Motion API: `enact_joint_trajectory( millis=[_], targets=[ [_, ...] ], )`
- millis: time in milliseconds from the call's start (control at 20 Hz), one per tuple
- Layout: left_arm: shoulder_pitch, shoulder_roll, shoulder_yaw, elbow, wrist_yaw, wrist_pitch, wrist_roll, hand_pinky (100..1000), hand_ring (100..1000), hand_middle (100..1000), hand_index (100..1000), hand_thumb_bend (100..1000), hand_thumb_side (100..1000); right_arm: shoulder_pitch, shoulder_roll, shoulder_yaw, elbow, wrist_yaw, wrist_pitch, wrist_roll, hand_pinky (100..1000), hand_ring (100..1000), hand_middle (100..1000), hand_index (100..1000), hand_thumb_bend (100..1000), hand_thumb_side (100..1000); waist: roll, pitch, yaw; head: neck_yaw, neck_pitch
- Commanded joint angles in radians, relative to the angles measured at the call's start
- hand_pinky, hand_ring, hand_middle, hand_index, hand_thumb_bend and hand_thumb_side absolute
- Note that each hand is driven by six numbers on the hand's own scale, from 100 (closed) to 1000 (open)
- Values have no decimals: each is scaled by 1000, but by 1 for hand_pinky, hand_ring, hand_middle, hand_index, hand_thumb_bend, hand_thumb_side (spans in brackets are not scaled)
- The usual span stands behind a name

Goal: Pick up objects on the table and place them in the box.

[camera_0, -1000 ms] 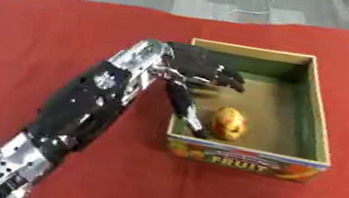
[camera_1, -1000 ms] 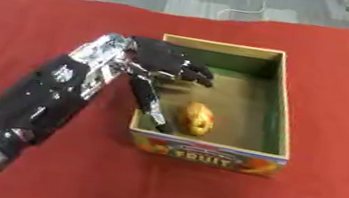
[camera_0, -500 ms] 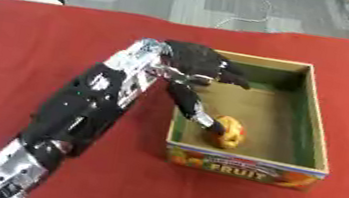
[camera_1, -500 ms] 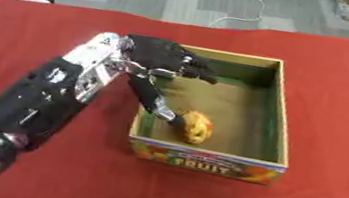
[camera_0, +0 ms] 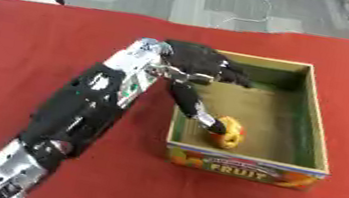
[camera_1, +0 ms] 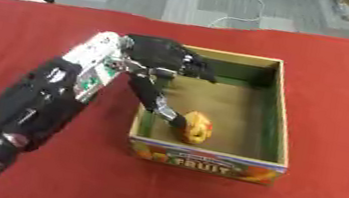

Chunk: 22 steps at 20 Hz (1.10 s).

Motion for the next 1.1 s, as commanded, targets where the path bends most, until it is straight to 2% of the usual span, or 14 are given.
enact_joint_trajectory(
  millis=[50,200,250,350,450,550,600,700,850,1050,1100],
  targets=[
    [-14,23,7,-19,7,-43,-49,740,906,908,1000,588,1000,-13,0,-4,-20,0,0,-3,859,860,625,816,100,1000,-7,-25,1,2,-9],
    [-14,23,7,-20,8,-42,-50,740,906,908,1000,588,1000,-13,0,-4,-20,0,0,-3,859,860,625,816,100,1000,-7,-25,1,2,-9],
    [-16,22,9,-22,10,-41,-49,724,891,888,1000,491,1000,-12,0,-4,-20,0,0,-4,858,859,625,816,100,1000,-8,-26,3,1,-8],
    [-22,19,38,-52,29,-22,-31,715,881,875,1000,433,1000,-11,-2,-6,-20,1,-1,-7,858,859,625,816,100,1000,-10,-29,9,-4,-3],
    [-18,25,60,-96,55,1,-4,715,881,875,1000,433,1000,-10,-3,-7,-20,1,-1,-9,858,859,625,816,100,1000,-10,-30,11,-5,-1],
    [-10,37,54,-127,84,24,23,715,881,875,1000,433,1000,-10,-3,-6,-20,1,-1,-10,858,859,625,816,100,1000,-9,-30,11,-4,-1],
    [-15,40,59,-142,98,36,35,642,816,809,984,205,1000,-6,-4,-9,-20,2,1,-12,857,859,626,816,100,1000,-14,-35,19,-14,0],
    [-18,42,94,-185,128,65,63,626,802,793,972,177,1000,-1,-8,-17,-20,5,4,-19,857,859,626,816,100,1000,-21,-40,41,-32,1],
    [-1,58,157,-259,175,111,110,626,802,793,972,177,1000,0,-10,-16,-20,7,5,-23,857,859,626,816,100,1000,-20,-41,43,-34,1],
    [33,86,147,-359,238,174,172,626,802,793,972,177,1000,-1,-10,-14,-20,8,4,-22,857,859,626,816,100,1000,-18,-40,41,-32,0],
    [39,91,142,-377,254,189,188,616,787,778,961,148,1000,-2,-10,-14,-20,8,4,-22,857,858,626,816,100,1000,-18,-41,41,-33,0]
  ],
)
